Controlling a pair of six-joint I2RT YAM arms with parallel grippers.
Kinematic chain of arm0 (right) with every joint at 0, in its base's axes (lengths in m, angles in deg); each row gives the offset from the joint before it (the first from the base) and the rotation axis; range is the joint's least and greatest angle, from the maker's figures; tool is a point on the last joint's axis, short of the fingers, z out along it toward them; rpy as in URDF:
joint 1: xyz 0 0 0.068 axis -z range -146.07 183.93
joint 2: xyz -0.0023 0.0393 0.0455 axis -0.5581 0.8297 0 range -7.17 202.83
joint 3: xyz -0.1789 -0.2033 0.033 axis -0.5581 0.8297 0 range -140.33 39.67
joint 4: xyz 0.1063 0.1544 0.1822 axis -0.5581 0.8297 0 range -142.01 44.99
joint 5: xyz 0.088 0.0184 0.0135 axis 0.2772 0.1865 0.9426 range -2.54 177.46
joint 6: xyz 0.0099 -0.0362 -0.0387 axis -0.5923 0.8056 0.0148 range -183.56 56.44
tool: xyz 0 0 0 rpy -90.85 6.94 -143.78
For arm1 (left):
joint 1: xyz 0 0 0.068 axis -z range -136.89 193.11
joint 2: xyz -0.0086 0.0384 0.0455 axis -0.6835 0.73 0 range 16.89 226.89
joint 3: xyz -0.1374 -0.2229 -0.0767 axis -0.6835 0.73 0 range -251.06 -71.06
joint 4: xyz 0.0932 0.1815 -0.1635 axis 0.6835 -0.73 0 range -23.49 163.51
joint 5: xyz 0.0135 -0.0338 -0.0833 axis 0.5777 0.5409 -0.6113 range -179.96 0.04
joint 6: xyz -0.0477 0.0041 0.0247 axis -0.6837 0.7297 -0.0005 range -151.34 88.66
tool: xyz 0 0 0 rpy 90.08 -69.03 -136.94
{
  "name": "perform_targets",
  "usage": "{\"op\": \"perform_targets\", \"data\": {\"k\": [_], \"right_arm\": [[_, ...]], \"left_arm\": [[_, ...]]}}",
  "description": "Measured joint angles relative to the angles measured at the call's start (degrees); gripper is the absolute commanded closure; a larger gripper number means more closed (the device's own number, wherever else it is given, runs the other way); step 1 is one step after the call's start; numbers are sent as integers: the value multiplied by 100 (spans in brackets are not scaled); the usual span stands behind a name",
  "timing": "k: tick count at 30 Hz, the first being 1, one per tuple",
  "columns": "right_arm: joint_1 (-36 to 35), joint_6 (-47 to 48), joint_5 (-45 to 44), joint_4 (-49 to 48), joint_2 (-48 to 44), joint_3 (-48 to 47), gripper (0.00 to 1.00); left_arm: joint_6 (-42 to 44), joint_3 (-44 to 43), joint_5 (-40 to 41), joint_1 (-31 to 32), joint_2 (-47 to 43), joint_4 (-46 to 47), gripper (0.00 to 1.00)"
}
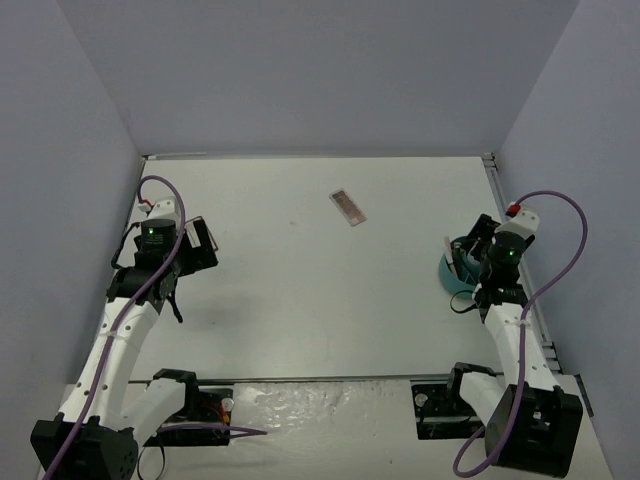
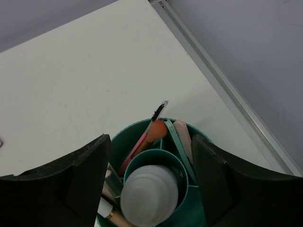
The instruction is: Organize the makeup
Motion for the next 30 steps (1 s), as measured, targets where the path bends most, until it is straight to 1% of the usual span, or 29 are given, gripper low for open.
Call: {"op": "perform_targets", "data": {"k": [7,10,12,16,19,22,26,30], "right_arm": [[-7,-2,18,110,-121,-33,8],[-24,-2,90,362,-316,-243,2],[-33,-10,165,518,-448,-467,0],[-33,-35,552,846,-579,-1246,0],[-56,-123,919,895,-634,-1653,0],[-215,-227,1138,938,-679,-1778,0],[-585,-250,1259,1117,-710,-1779,0],[-917,-203,1285,1207,-776,-1779,0]], "left_arm": [[-10,0,0,0,0,2,3],[-14,0,0,0,3,0,3],[-18,0,1,0,13,0,3],[-87,0,25,0,198,0,3],[-176,-37,161,0,626,-74,3],[-289,-228,261,-6,1241,-281,3],[-417,-895,281,-70,2459,-421,3],[-511,-1684,235,-282,3625,-634,3]]}}
